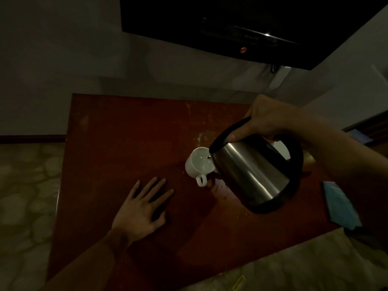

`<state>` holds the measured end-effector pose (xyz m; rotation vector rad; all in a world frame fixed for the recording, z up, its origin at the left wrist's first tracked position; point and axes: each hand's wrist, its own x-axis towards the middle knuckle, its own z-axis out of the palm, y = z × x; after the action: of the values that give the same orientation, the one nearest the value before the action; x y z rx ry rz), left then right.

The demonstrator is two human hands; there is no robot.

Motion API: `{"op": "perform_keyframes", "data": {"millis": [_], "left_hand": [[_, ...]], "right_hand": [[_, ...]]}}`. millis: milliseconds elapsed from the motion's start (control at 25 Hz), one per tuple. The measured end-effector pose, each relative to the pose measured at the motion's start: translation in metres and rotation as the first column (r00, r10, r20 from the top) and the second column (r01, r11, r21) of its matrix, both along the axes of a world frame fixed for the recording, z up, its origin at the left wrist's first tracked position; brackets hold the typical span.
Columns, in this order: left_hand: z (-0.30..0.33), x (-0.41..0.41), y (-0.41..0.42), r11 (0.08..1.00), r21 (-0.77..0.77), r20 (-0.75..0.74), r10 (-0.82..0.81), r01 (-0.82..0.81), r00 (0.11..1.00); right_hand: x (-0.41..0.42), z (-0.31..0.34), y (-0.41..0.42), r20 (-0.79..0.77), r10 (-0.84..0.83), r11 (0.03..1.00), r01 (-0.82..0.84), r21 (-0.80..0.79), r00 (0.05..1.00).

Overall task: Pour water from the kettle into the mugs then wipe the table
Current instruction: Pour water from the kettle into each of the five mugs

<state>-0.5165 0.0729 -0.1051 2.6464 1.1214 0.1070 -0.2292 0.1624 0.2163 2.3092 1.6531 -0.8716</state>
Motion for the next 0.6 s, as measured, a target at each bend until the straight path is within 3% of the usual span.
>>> {"op": "perform_keyframes", "data": {"millis": [360, 600], "left_hand": [[0.0, 0.0, 0.001, 1.0, 0.004, -0.031, -0.024, 0.024, 0.999], [0.01, 0.0, 0.002, 0.998, -0.039, -0.078, -0.051, 0.048, 0.996]], "right_hand": [[0.022, -0.009, -0.052, -0.172, -0.079, 0.976, 0.111, 0.186, 0.982], [0.021, -0.024, -0.108, -0.338, -0.207, 0.857, 0.336, 0.39, 0.918]]}}
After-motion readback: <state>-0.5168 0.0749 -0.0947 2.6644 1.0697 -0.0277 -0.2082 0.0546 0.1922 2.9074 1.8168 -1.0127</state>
